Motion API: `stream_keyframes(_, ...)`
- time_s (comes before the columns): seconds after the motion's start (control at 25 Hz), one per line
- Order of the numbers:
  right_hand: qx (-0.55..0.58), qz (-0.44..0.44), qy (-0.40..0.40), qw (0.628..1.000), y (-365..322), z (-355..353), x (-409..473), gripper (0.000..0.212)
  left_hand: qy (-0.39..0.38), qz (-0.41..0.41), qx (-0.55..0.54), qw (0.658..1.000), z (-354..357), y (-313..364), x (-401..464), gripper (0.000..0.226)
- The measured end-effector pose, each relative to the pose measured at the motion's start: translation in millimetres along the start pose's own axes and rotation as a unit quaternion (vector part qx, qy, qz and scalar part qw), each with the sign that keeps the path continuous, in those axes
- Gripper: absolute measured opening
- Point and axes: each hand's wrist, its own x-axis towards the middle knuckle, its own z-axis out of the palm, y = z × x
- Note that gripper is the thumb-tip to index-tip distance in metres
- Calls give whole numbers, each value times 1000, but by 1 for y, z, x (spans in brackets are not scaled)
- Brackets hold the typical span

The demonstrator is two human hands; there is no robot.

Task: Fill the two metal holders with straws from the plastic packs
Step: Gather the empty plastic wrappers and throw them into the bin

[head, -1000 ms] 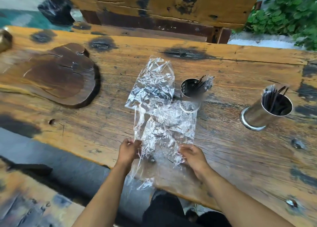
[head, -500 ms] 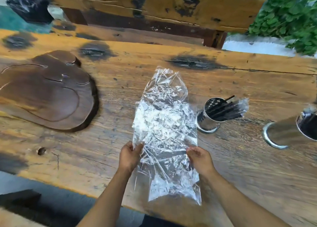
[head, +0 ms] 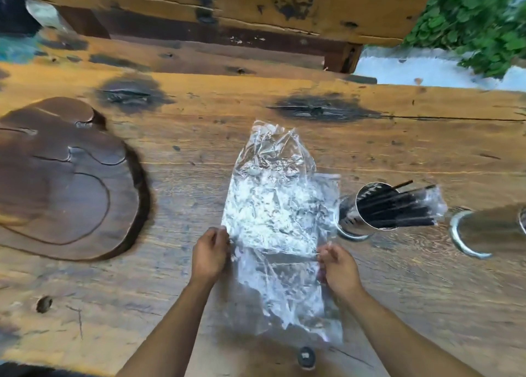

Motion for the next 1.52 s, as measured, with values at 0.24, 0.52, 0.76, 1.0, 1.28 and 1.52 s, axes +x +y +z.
stream_keyframes(0.24,-9,31,91,995,11,-2,4,19,-97,223,312,918,28,39,81,38)
stream_keyframes(0.52,-87,70,157,981,23,-5,2,36,-99,219,373,896,64,56,106,63)
stream_keyframes(0.76,-271,67,107,954,48,-29,-23,53,-87,110,438,888,54,51,90,85)
stream_keyframes(1.0,-262,81,81,958,75,-66,-49,22,-91,94,359,924,50,18,39,26)
stream_keyframes(1.28,-106,120,140,977,147,-123,-73,13,-136,35,330,933,83,-16,-97,29)
stream_keyframes(1.52,30,125,199,972,202,-209,-137,18,-162,40,319,933,161,3,-218,16)
